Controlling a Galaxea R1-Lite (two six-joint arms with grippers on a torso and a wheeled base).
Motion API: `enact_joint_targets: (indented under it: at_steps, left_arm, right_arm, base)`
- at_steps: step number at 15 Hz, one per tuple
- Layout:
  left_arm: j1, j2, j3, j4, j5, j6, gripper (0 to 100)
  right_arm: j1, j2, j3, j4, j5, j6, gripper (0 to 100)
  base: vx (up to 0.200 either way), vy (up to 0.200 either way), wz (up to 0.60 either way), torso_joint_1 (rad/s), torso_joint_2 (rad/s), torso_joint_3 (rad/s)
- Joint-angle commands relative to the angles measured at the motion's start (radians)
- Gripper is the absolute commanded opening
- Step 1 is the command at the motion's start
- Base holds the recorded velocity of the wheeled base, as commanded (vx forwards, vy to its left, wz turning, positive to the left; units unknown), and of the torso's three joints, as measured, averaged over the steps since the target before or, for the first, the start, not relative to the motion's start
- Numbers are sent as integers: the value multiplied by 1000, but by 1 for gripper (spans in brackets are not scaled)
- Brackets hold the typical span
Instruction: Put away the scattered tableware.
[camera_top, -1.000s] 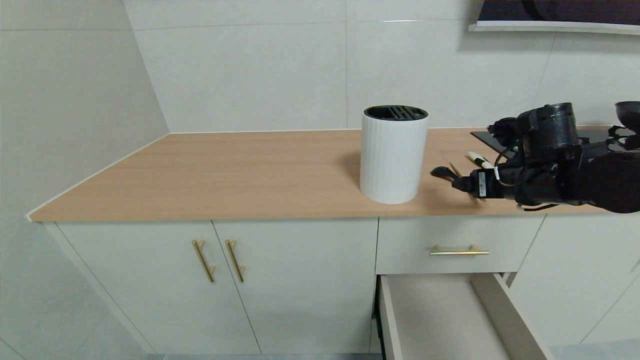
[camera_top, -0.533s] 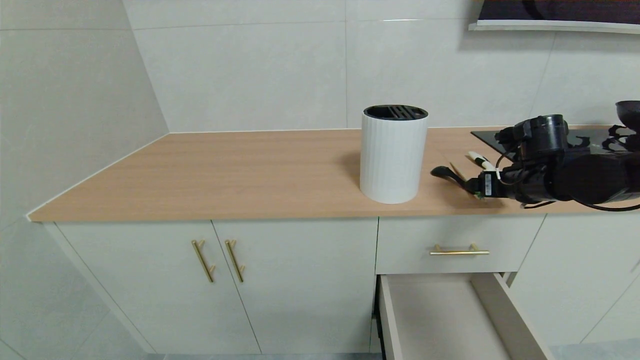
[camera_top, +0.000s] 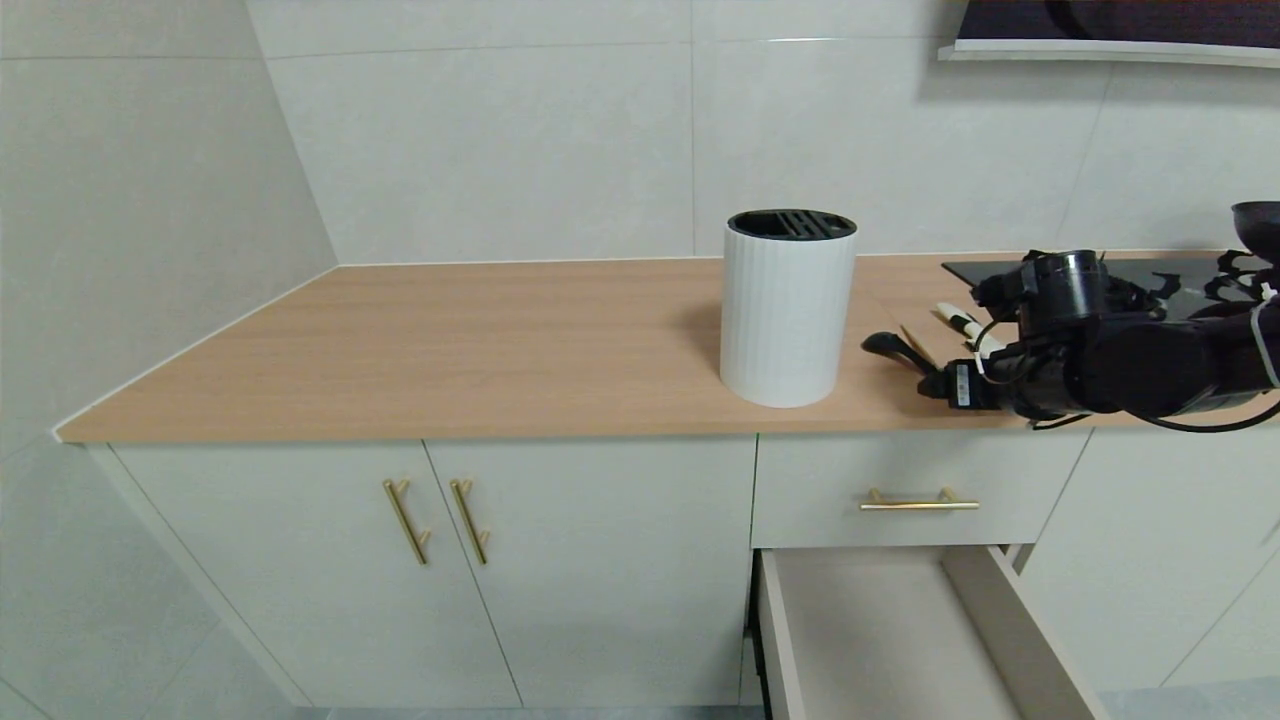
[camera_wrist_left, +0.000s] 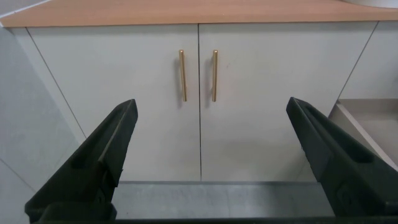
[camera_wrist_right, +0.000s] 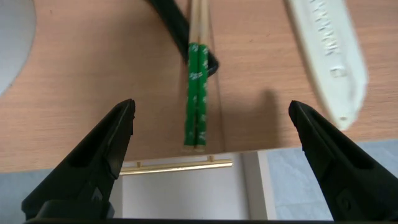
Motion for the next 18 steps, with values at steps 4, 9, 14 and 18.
enact_joint_targets:
  at_steps: [4,9,14,18]
  left_arm:
    - [0,2,0,0,0,0,100]
    - [0,2,0,0,0,0,100]
    - [0,2,0,0,0,0,100]
    - [0,2,0,0,0,0,100]
  right_arm:
    - [21,7,3,0,-1,2,100]
    - [24,15,2,0,1,6,0]
    - [25,14,2,0,-2,5,0]
    - [25,1,5,0,-9,6,0]
  base:
    - [0,0,0,0,0,0]
    - [0,0,0,0,0,0]
    - [0,0,0,0,0,0]
    - [0,0,0,0,0,0]
